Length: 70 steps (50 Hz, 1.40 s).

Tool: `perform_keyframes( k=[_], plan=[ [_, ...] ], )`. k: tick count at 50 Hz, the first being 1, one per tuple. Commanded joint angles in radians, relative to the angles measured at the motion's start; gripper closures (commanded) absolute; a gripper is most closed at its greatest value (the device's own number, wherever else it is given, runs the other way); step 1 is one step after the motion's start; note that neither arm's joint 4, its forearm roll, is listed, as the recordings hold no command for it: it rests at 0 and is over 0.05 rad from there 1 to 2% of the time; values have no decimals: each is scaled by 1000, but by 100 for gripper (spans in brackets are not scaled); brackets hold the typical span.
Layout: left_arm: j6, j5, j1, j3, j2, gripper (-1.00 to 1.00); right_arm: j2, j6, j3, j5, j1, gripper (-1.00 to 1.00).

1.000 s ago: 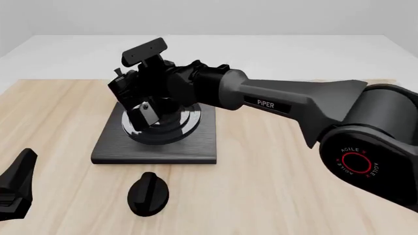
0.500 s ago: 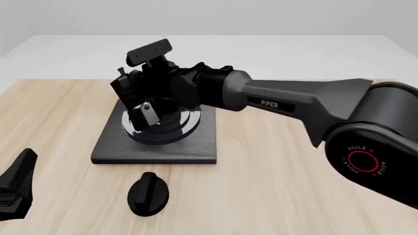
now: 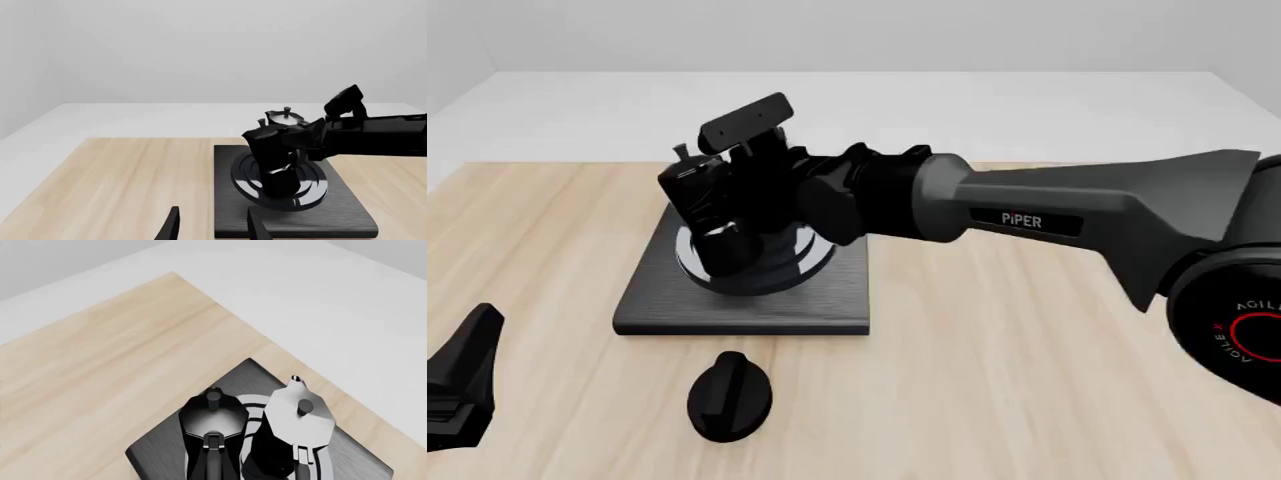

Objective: Put both moka pots on the stove.

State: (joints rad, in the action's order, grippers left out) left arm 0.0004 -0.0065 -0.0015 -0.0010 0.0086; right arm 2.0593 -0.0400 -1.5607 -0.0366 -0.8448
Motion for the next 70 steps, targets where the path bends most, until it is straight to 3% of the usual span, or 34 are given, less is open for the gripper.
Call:
perform_keyframes(
  k=[1,21,70],
  plan=[
    [0,0,0,0,0,-100,-68,-12,89,-39,-6,100],
    [0,-2,0,0,2,-100,-118,-31,227,-111,5,100],
    [0,-3,0,-1,4,-100,-132,-98,373,-218,10,100]
  ],
)
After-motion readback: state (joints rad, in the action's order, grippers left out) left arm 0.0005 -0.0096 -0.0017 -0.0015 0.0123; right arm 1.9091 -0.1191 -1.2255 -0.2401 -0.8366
